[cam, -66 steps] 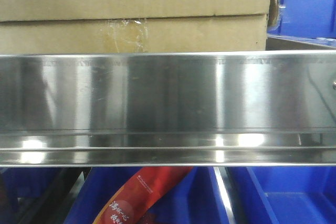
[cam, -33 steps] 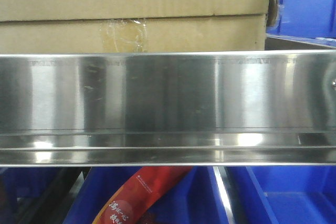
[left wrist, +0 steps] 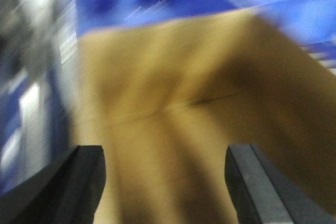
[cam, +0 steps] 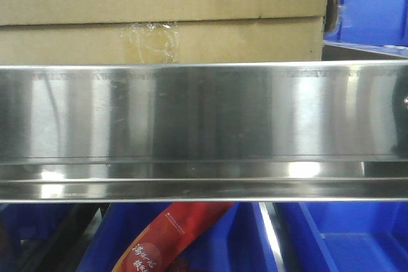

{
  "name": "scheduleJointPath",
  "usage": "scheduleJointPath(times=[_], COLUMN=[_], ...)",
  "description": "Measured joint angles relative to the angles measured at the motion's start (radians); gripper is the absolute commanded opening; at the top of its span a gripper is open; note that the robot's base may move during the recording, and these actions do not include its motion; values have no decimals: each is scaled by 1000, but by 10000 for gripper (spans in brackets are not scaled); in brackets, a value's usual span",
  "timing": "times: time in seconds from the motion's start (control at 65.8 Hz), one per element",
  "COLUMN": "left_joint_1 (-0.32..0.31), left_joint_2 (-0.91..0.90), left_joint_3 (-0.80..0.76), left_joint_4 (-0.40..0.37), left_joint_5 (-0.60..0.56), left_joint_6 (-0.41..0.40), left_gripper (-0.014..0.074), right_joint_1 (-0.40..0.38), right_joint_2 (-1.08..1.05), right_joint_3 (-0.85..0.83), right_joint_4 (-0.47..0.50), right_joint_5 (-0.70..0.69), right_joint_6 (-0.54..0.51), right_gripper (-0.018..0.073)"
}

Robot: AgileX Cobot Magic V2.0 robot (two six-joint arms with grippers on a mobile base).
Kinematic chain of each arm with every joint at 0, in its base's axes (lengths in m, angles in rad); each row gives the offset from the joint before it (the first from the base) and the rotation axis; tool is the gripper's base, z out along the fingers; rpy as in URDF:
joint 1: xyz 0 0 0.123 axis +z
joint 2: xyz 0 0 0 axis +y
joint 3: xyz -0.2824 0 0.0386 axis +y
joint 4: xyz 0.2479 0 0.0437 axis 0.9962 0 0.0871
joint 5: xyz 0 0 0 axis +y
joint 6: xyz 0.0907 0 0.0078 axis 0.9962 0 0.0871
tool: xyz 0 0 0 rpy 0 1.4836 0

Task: Grab carton from right shelf to conveyor
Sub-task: 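Clamp the carton's side walls with the left and right grippers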

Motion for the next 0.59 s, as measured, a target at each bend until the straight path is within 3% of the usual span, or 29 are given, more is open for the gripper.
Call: scheduleJointPath(times=[0.091, 0.228, 0.593], left_joint_1=[35, 62, 75], left_joint_2=[58, 133, 273], left_joint_3=[-58, -110, -121], left_joint_4=[4, 6, 44], left_joint_5=[59, 112, 129], left_joint_6=[-2, -4, -4], left_gripper=[393, 393, 393], right_joint_1=[0, 0, 0], right_joint_2=[110, 247, 448], right_joint_3=[-184, -353, -380], right_joint_4=[-48, -73, -99], right_joint_5=[136, 184, 200], right_joint_6=[45, 78, 108], right_gripper=[570, 570, 570])
